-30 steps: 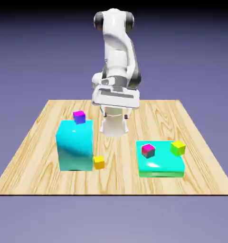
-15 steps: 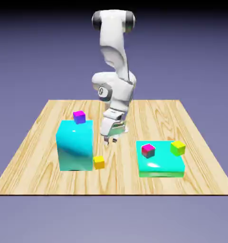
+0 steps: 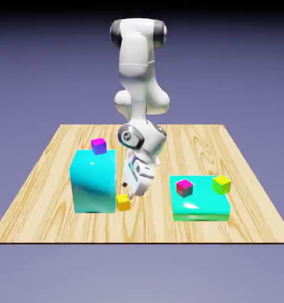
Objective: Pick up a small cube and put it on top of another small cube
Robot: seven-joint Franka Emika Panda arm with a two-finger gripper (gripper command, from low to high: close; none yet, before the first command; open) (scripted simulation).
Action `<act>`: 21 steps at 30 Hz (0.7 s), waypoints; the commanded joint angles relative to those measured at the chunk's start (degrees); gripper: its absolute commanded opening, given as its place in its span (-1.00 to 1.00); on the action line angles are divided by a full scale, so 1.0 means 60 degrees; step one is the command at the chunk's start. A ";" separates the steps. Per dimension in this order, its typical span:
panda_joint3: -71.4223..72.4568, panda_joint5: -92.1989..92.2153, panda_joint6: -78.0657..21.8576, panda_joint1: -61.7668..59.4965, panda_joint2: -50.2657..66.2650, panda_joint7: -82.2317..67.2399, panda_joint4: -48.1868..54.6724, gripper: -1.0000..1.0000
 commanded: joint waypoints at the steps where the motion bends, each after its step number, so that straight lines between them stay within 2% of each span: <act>1: -0.0035 -0.0416 0.0043 -0.0048 0.0336 0.0376 0.0181 0.00; 4: -0.0132 -0.1574 0.0164 -0.0183 0.1274 0.1425 0.0685 0.00; 5: -0.0132 -0.1575 0.0164 -0.0183 0.1275 0.1425 0.0685 -1.00; 14: 0.0139 0.1659 -0.0172 0.0193 -0.1343 -0.1501 -0.0721 -1.00; 17: -0.0064 0.2435 -0.0290 0.0471 -0.1719 -0.2149 -0.0133 -1.00; 21: -0.0401 0.3814 -0.1352 0.0974 -0.3072 -0.3398 0.0351 -1.00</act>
